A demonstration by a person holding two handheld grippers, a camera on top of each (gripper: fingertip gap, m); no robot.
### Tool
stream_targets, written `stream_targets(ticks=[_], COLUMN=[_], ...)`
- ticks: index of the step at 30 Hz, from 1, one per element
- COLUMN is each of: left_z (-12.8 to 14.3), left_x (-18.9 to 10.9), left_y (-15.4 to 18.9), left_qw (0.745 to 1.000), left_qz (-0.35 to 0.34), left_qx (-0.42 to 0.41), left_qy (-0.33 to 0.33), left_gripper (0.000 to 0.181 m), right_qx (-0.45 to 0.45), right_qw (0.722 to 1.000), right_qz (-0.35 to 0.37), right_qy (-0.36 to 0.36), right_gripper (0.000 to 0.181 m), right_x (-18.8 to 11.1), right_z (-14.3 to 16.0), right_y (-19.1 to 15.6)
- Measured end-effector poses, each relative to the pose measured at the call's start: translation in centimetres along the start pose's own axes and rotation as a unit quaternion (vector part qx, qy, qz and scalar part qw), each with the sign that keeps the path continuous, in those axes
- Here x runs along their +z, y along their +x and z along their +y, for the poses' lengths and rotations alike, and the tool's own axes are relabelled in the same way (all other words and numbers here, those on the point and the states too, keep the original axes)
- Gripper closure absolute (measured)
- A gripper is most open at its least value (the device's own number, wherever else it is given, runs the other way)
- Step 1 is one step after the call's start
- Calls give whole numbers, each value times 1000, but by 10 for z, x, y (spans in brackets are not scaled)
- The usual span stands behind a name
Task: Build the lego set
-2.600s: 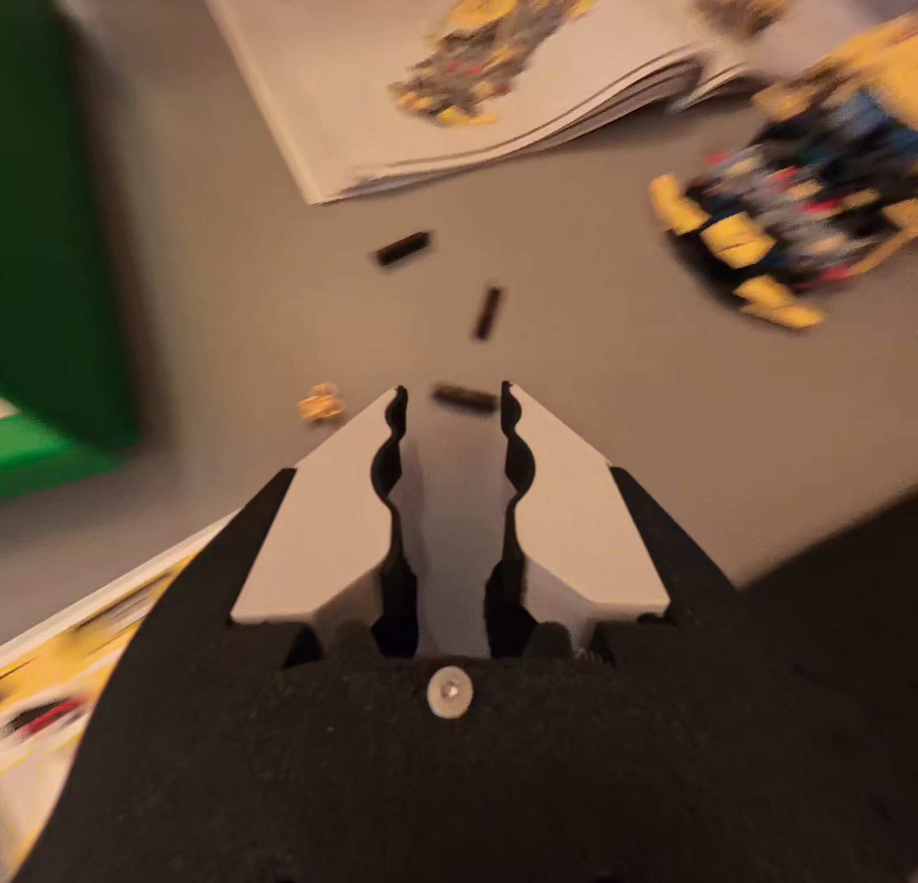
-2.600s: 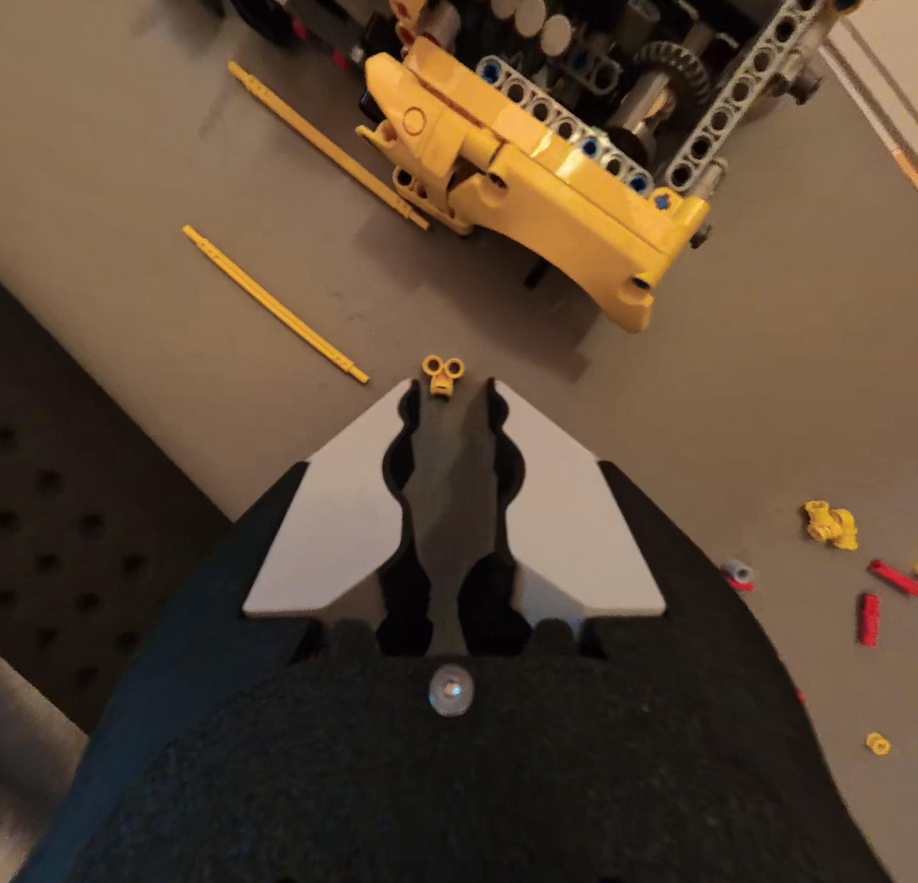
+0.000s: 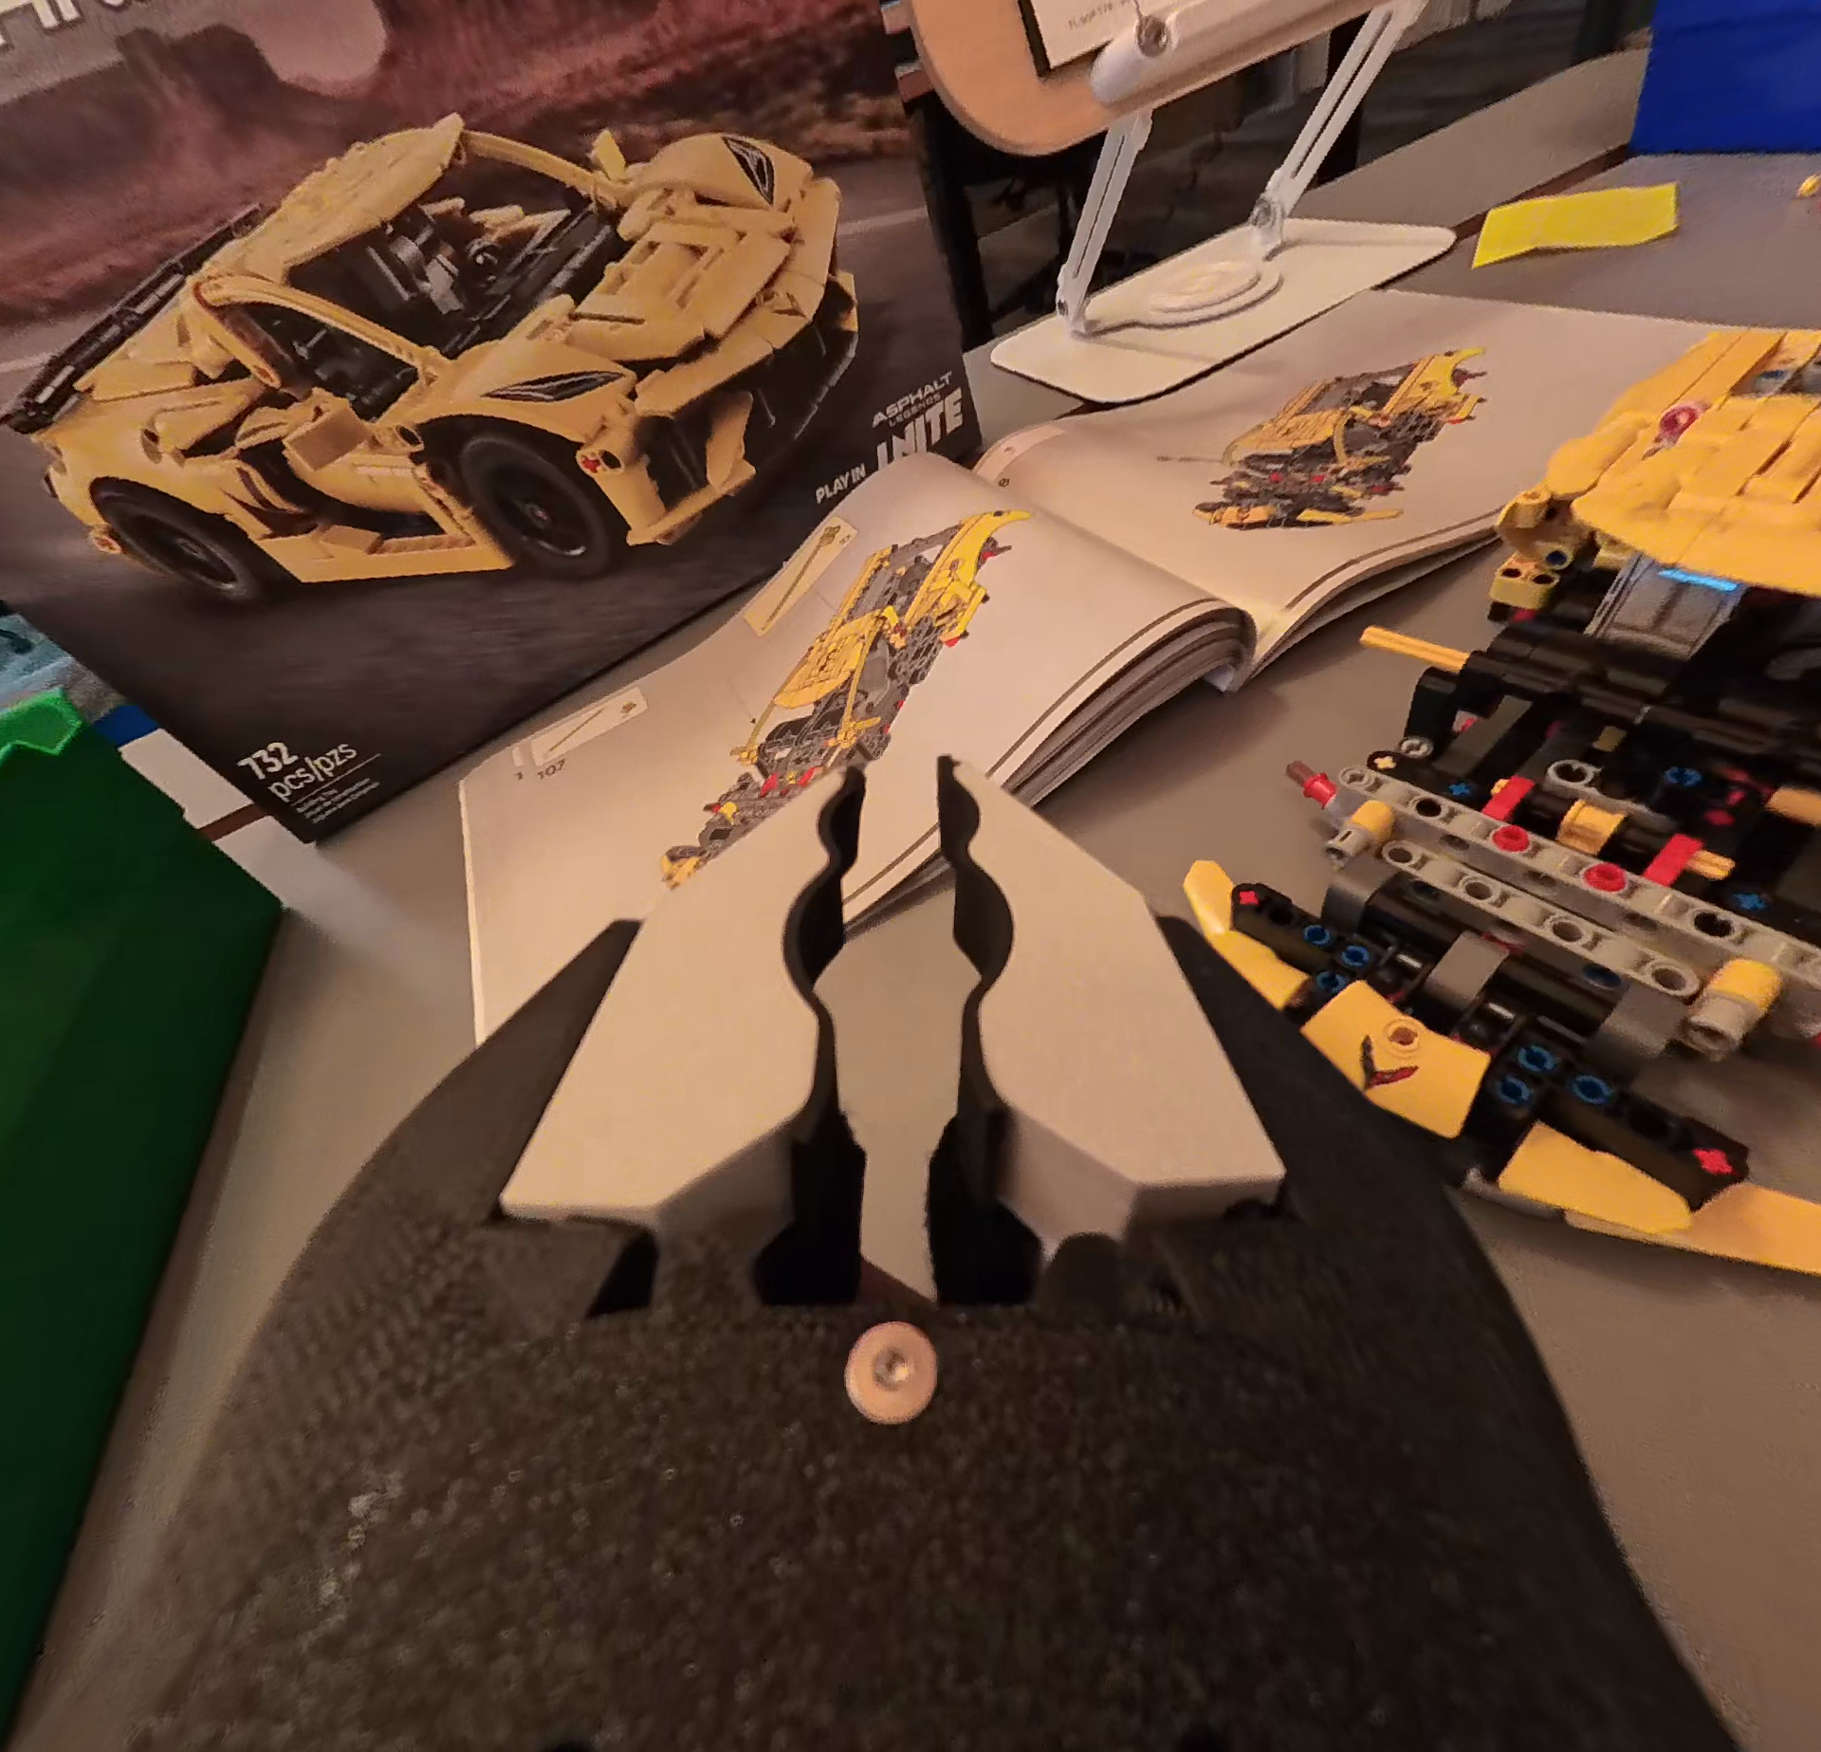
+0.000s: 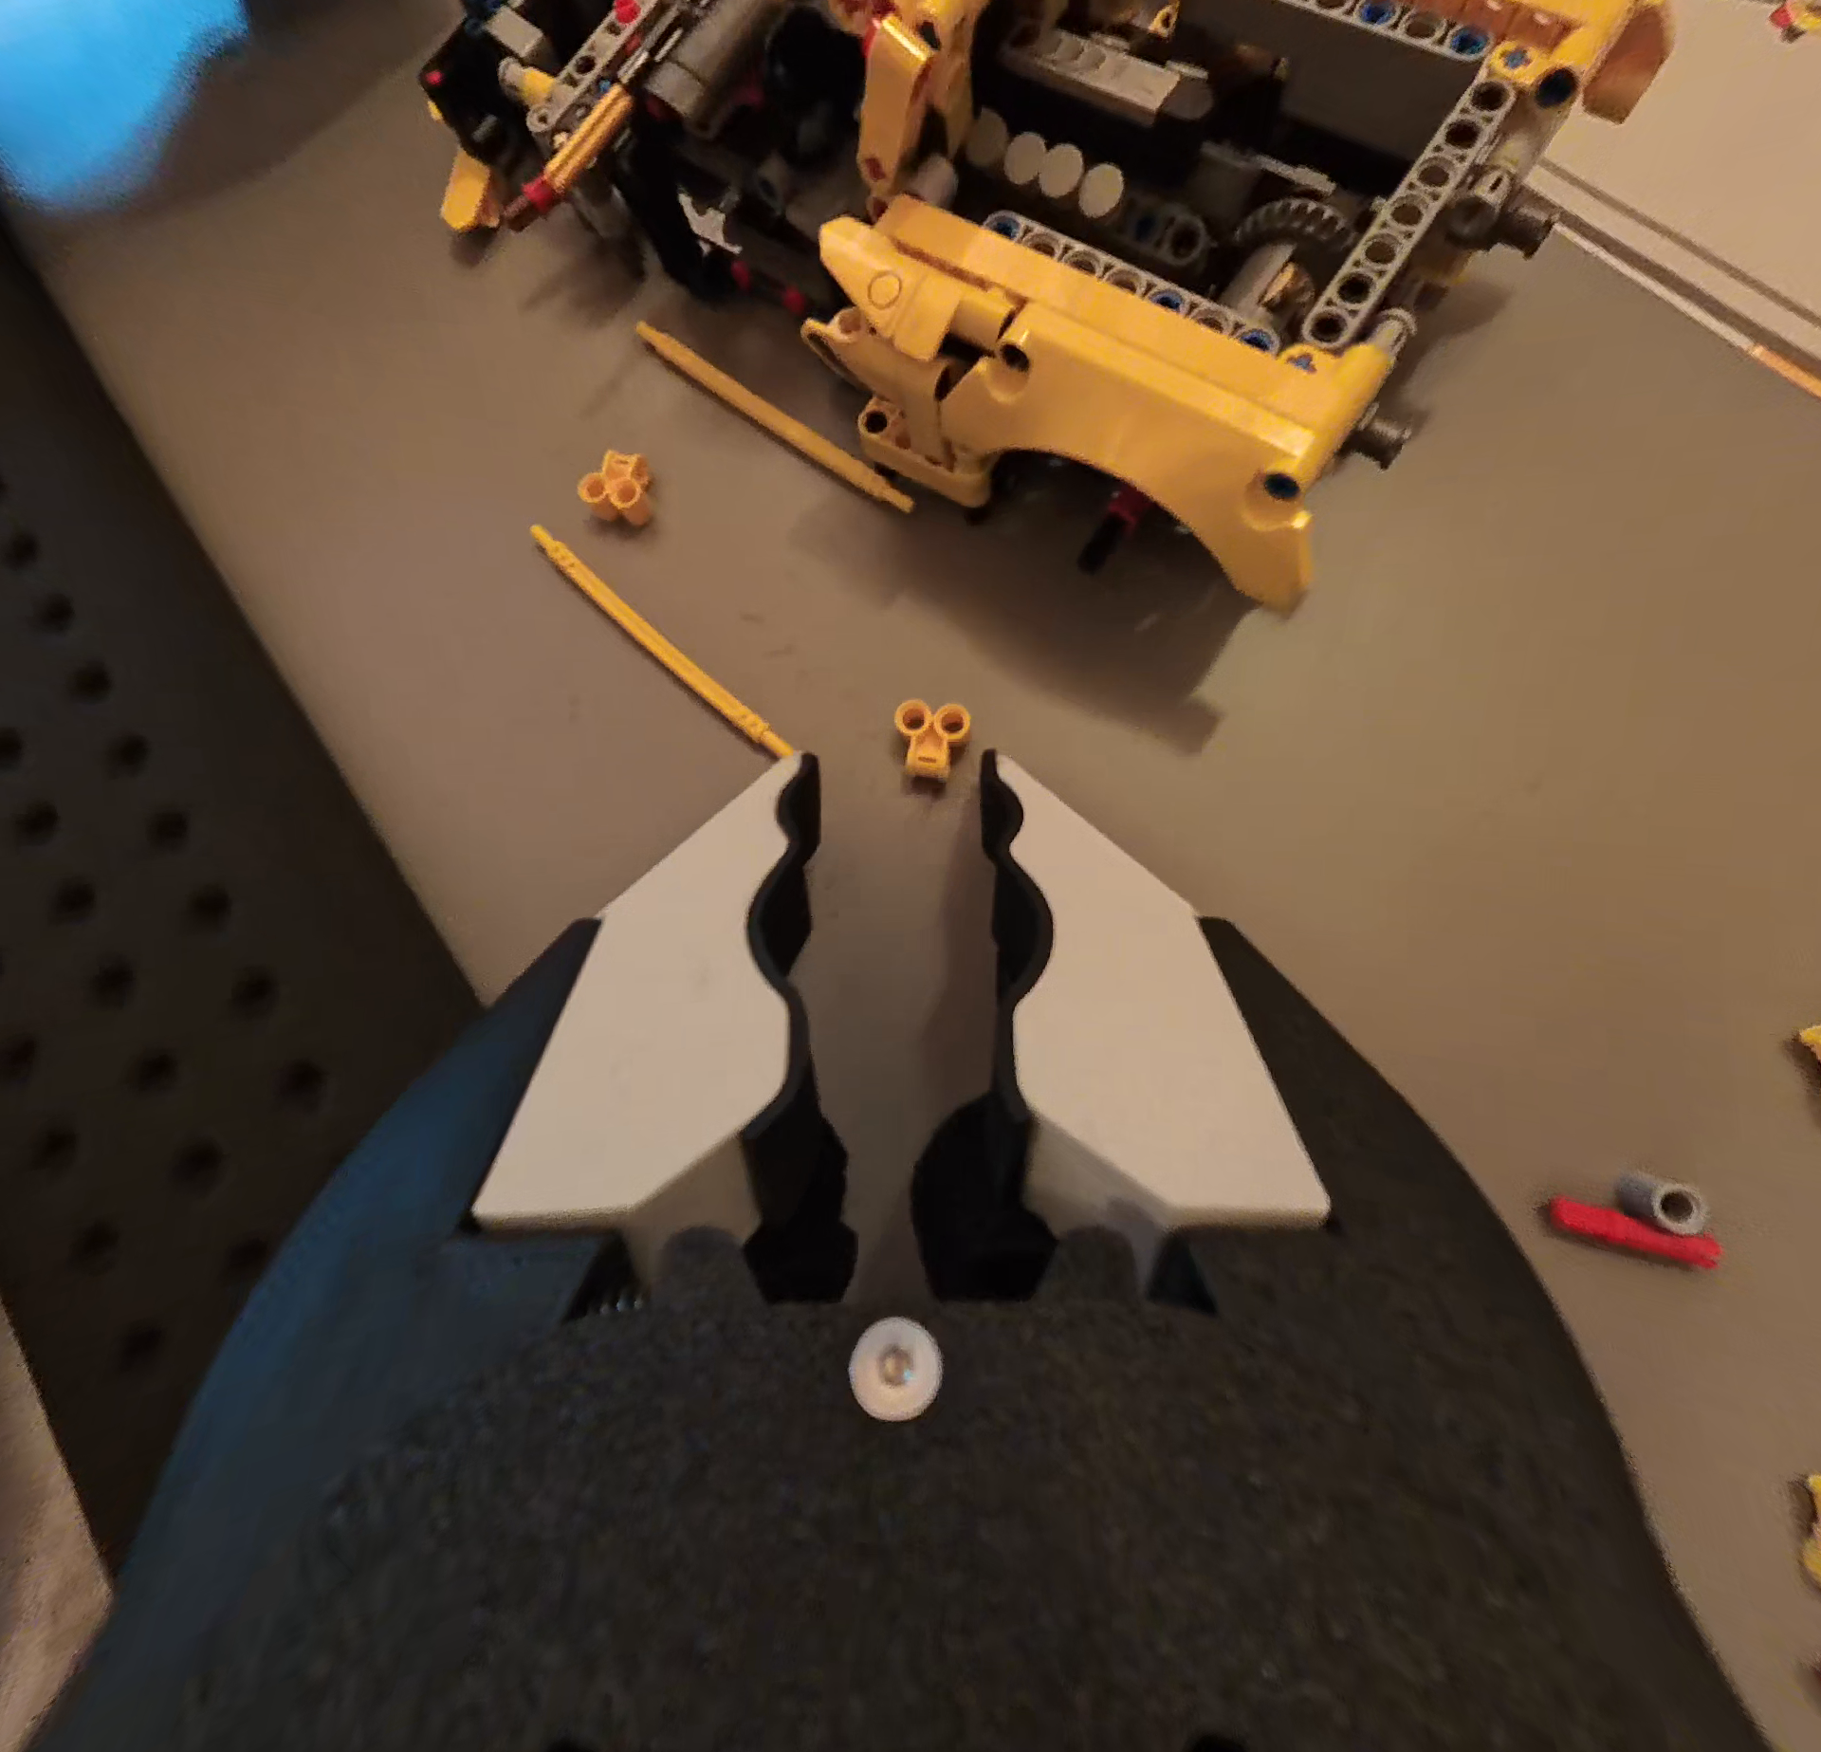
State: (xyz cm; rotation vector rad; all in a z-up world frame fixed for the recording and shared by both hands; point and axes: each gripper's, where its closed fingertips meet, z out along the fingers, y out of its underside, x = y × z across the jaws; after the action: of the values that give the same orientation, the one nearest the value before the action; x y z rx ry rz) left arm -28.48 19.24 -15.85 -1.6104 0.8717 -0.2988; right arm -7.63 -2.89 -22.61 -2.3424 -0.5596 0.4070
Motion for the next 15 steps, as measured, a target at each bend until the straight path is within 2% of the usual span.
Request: stream_targets(ticks=[3,5,8,11,13,15], left_z=[2,1,-18,-56,-80,-91], left_x=[0,0,-7,-30,-50,-70], left_y=[1,8,43,108,152,190], left_qw=[1000,1000,987,946,903,855], left_qz=[1,24,131,287,388,477], left_qx=[4,-14,-91,-145,-181,-193], left_qy=[-4,-8,-16,-31,-45,-68], left_gripper=[166,166,161,152,152,150], right_qx=[-6,-18,-68,-208,-317,-393], right_qw=[1000,1000,997,976,945,912], right_qz=[5,12,33,48,56,76], right_qy=[0,1,-14,31,63,85], right_gripper=[157,170,174,174,174,175], right_x=[6,7,2,-17,-28,-35], right_z=[0,0,-3,-37,-64,-86], right_y=[0,1,2,-16,-39,-55])
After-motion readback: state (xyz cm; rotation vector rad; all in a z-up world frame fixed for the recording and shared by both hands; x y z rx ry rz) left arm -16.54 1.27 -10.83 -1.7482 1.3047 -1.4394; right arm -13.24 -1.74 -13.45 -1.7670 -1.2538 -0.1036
